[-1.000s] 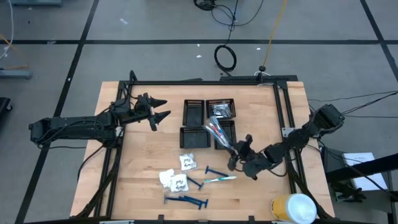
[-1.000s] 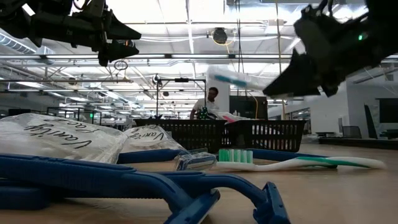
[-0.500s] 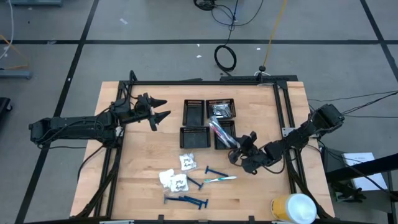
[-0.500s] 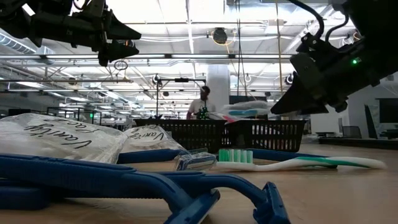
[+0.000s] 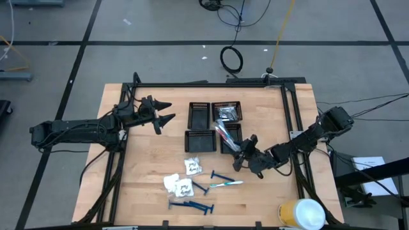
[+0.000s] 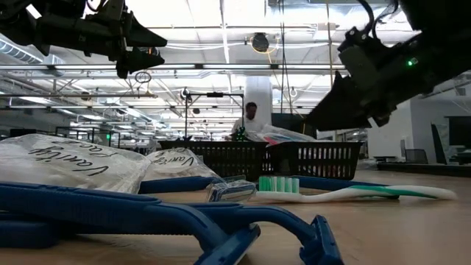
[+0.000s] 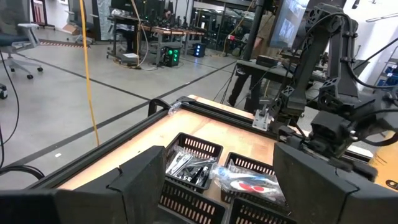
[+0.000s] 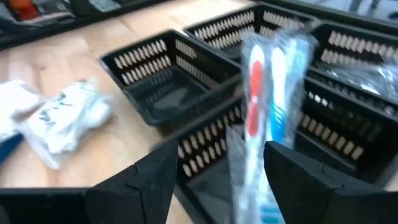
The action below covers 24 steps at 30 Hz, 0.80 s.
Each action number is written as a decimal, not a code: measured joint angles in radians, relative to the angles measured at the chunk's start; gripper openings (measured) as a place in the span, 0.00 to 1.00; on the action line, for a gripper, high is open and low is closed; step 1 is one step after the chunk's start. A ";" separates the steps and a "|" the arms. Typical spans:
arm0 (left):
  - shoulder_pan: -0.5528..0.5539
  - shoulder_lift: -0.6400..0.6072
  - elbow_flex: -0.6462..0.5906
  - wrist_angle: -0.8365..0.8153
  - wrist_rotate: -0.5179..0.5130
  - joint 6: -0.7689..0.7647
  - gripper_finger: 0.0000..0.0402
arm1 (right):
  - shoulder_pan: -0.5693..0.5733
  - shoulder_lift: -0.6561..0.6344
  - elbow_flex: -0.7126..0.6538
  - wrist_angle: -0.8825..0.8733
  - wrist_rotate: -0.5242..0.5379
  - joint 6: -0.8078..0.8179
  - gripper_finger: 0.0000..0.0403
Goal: Pick & Place Travel size toiletries
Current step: Put the green toothbrush into the bottom right black bin
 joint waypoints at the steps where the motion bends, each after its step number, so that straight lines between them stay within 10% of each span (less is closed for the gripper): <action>1: 0.000 0.000 0.000 0.000 0.000 0.000 0.71 | 0.000 0.000 0.000 0.027 -0.014 -0.027 0.56; 10: 0.000 0.000 0.000 0.000 0.000 0.000 0.71 | 0.069 0.000 0.001 0.226 -0.445 -0.345 0.52; 24: 0.000 0.000 0.000 0.000 0.000 0.000 0.71 | 0.302 0.041 0.011 -0.072 -0.411 -0.103 0.44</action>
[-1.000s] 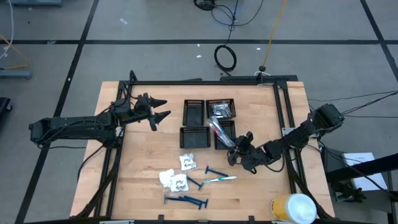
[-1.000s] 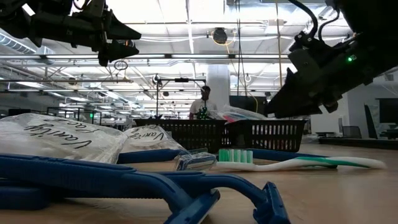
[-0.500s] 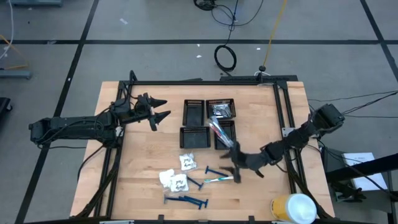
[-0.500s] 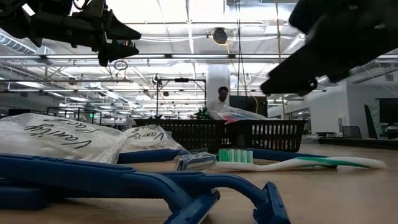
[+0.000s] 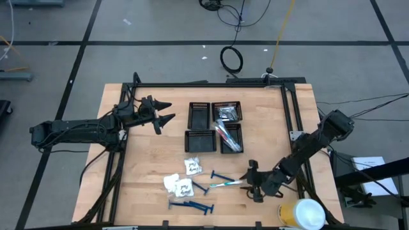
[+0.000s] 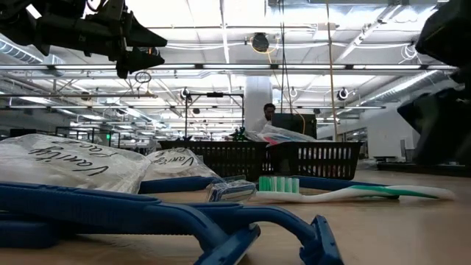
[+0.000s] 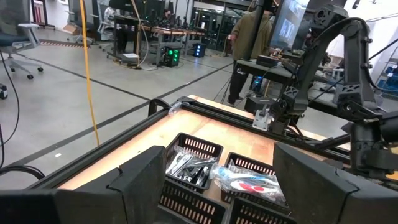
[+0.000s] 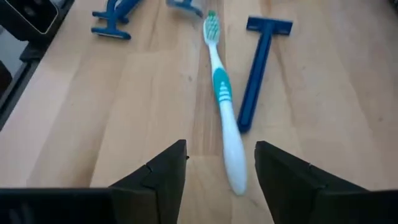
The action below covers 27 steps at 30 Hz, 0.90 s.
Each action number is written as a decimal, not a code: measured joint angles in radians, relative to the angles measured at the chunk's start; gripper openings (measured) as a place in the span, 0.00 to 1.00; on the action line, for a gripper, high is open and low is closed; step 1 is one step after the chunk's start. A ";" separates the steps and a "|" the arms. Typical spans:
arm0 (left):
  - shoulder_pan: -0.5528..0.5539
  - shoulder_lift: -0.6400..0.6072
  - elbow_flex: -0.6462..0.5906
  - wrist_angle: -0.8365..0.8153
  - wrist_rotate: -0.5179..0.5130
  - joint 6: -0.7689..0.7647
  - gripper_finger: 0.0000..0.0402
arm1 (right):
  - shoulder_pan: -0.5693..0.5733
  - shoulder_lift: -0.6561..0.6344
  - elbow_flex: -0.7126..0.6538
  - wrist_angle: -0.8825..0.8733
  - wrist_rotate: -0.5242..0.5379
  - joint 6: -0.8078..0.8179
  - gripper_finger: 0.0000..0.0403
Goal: Pick & Place Travel size toiletries
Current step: Put the green toothbrush into the bottom right black bin
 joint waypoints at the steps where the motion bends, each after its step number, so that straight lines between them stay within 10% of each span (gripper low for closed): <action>1: 0.000 0.000 0.000 0.000 0.000 0.000 0.71 | 0.000 0.014 0.000 0.008 0.000 0.004 0.43; 14: 0.000 0.000 0.000 0.000 0.000 0.000 0.71 | -0.027 0.151 0.003 0.086 0.017 0.021 0.39; 27: 0.000 0.000 0.000 0.000 0.000 0.000 0.71 | -0.026 0.153 0.002 0.095 -0.071 0.023 0.08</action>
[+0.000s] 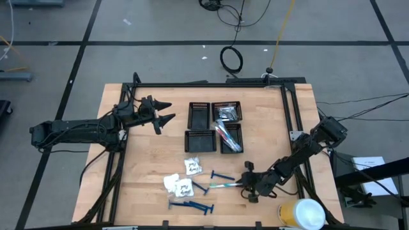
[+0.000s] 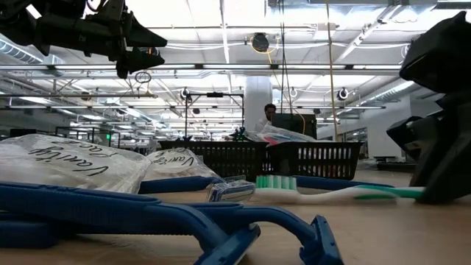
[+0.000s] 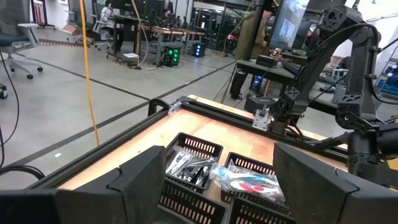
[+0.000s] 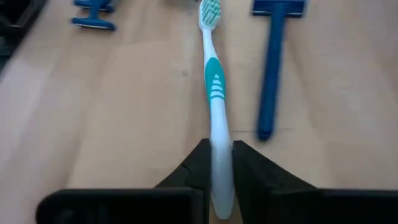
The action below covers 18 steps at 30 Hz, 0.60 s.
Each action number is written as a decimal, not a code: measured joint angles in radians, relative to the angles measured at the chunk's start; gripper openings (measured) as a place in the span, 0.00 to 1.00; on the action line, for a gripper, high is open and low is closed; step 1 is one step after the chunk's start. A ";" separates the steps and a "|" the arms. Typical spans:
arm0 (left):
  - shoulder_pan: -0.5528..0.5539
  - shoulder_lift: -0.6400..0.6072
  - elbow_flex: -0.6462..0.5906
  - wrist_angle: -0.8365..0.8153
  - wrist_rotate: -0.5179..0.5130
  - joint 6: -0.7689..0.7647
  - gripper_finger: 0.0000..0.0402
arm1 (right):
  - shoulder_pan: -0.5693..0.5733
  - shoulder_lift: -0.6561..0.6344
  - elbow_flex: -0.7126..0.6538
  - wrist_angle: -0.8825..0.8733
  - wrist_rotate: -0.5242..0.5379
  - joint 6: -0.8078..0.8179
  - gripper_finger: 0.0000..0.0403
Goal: Pick & Place Travel size toiletries
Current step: Put the green toothbrush into the bottom right black bin
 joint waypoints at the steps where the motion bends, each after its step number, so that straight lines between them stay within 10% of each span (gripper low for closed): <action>1: 0.000 0.000 0.000 0.000 0.000 0.000 0.71 | 0.000 -0.006 0.000 0.017 -0.020 0.000 0.08; 10: 0.000 0.000 0.000 0.000 0.000 0.000 0.71 | 0.002 -0.142 -0.003 0.149 -0.082 -0.140 0.01; 18: 0.000 0.000 0.000 0.000 0.000 0.000 0.71 | -0.019 -0.228 -0.003 0.181 0.101 -0.207 0.01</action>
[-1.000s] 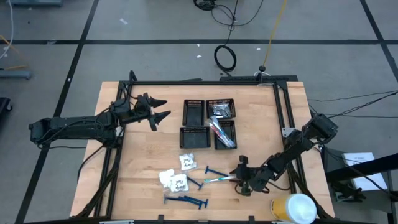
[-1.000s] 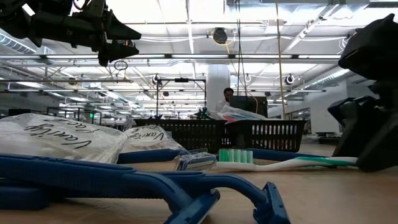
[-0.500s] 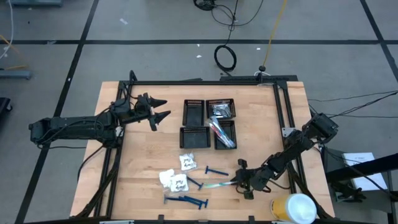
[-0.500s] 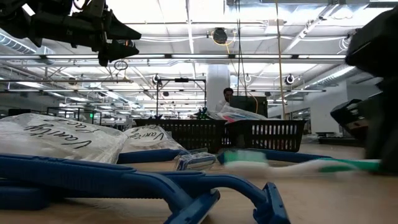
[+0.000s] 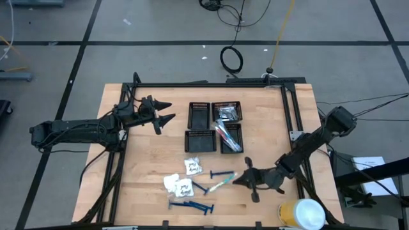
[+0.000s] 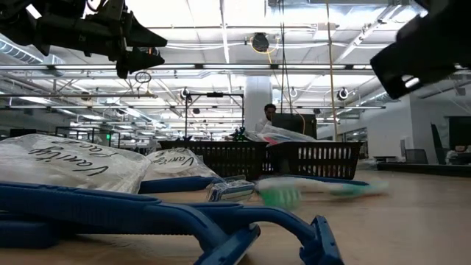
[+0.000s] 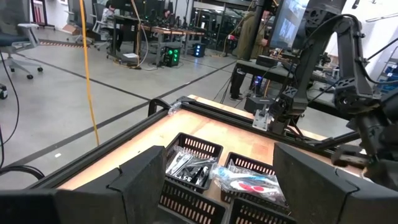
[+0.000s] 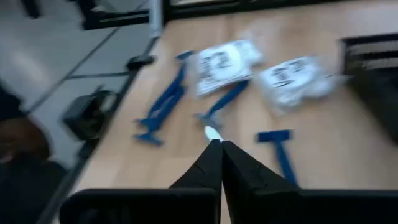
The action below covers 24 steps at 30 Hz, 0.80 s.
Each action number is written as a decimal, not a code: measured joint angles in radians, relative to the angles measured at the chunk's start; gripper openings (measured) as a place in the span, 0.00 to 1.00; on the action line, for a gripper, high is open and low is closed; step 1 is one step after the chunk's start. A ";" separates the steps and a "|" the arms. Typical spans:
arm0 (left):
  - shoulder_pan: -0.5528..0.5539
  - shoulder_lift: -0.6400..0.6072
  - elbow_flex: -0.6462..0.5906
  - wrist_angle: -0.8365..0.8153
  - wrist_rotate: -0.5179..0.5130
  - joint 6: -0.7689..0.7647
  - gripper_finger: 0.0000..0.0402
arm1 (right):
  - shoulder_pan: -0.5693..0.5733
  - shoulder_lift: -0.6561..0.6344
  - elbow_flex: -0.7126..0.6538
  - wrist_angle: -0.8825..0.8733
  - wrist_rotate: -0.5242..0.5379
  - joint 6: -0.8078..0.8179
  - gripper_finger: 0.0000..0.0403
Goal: Pick & Place Travel size toiletries
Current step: Put the green toothbrush into the bottom right black bin
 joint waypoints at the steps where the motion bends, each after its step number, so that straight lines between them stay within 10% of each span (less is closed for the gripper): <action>1: 0.000 0.000 0.000 0.000 0.000 0.000 0.71 | -0.003 -0.004 0.000 -0.004 0.024 -0.008 0.01; 9: 0.000 0.000 0.000 0.000 0.000 0.000 0.71 | -0.027 0.008 0.000 -0.036 0.037 -0.169 0.02; 18: 0.000 0.000 0.000 0.000 0.000 0.000 0.71 | -0.151 0.097 0.108 -0.171 -0.286 -0.222 0.36; 24: 0.000 0.000 0.000 0.000 0.000 0.000 0.71 | -0.196 0.201 0.225 -0.319 -0.323 -0.365 0.47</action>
